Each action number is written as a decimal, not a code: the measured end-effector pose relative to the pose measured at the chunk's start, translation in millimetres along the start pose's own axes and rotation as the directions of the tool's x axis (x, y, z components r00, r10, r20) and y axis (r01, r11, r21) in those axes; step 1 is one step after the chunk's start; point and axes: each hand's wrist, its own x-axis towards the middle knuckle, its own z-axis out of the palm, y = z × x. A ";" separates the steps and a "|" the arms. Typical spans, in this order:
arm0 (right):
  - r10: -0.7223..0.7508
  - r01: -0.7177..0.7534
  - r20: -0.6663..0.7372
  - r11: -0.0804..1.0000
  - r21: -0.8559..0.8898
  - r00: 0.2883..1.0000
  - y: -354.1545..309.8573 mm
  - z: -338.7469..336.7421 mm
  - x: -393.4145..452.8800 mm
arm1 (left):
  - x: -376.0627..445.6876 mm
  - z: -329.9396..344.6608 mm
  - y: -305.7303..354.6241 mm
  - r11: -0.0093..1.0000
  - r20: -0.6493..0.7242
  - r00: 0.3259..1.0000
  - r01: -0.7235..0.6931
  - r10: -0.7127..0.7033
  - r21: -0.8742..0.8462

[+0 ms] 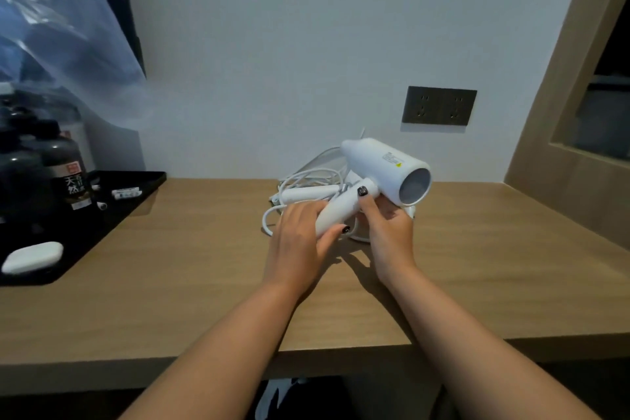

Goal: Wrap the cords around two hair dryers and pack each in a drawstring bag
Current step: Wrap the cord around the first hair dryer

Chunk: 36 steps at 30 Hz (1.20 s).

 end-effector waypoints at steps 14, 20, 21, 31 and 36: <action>0.255 -0.327 0.394 0.936 0.128 0.883 -3.1 38.7 86.2 | 28.1 6.4 -49.2 0.754 -0.043 0.884 0.370 -0.465 -0.543; 0.361 -0.461 0.625 0.887 -0.002 0.692 4.0 24.8 87.6 | 48.9 -3.5 -76.0 0.611 0.120 0.820 0.506 -0.560 -0.608; 0.371 -0.470 0.656 0.882 -0.029 0.657 3.0 22.3 87.6 | 51.8 -6.3 -77.6 0.591 0.158 0.808 0.533 -0.568 -0.605; 0.593 -0.169 0.702 0.798 -0.579 0.394 -20.2 5.3 85.1 | 56.2 -34.0 -83.2 0.605 0.633 0.730 0.632 -0.258 -0.483; 0.531 -0.006 0.669 0.786 -0.618 0.520 -29.3 14.9 71.9 | 50.6 -33.9 -69.0 0.508 0.502 0.791 0.610 -0.349 -0.608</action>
